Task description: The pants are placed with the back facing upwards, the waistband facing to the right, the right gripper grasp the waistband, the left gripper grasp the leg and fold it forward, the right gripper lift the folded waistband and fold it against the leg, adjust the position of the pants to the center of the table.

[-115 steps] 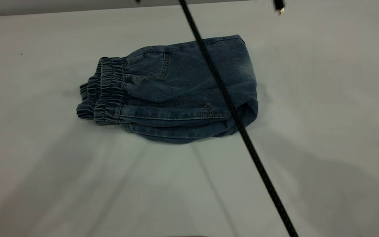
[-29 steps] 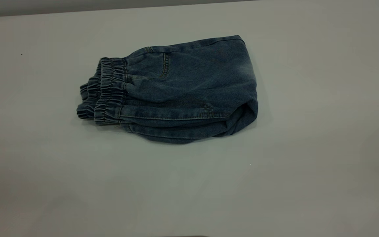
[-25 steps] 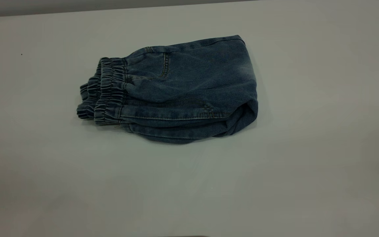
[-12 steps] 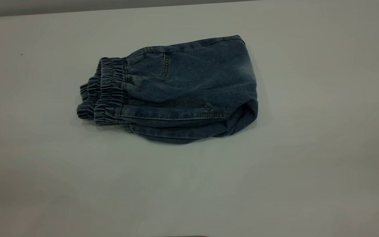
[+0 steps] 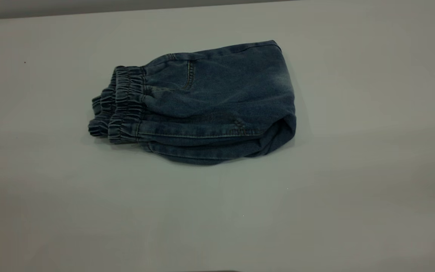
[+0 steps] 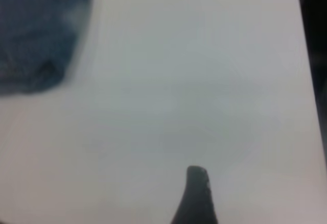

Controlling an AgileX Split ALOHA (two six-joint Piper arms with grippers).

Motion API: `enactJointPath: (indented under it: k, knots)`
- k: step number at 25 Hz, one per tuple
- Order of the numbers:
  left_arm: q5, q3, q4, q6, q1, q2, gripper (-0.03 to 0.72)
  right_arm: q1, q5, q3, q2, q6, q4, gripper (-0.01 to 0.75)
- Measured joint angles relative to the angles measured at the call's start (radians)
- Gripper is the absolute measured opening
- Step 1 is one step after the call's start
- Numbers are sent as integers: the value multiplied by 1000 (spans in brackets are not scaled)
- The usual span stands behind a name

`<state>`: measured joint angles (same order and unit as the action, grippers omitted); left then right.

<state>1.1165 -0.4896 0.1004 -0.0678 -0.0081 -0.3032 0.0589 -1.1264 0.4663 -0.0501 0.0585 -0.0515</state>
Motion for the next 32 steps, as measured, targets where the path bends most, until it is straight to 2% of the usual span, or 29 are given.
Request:
enactJointPath:
  k: [4, 16, 32]
  knots:
    - [-1, 0, 0, 0, 47, 25, 419, 0, -6, 0, 59, 0, 0, 507]
    - [6, 0, 2, 0, 48, 314, 419, 0, -6, 0, 61, 0, 0, 507]
    - [8, 0, 2, 0, 48, 321, 419, 0, -6, 0, 61, 0, 0, 507]
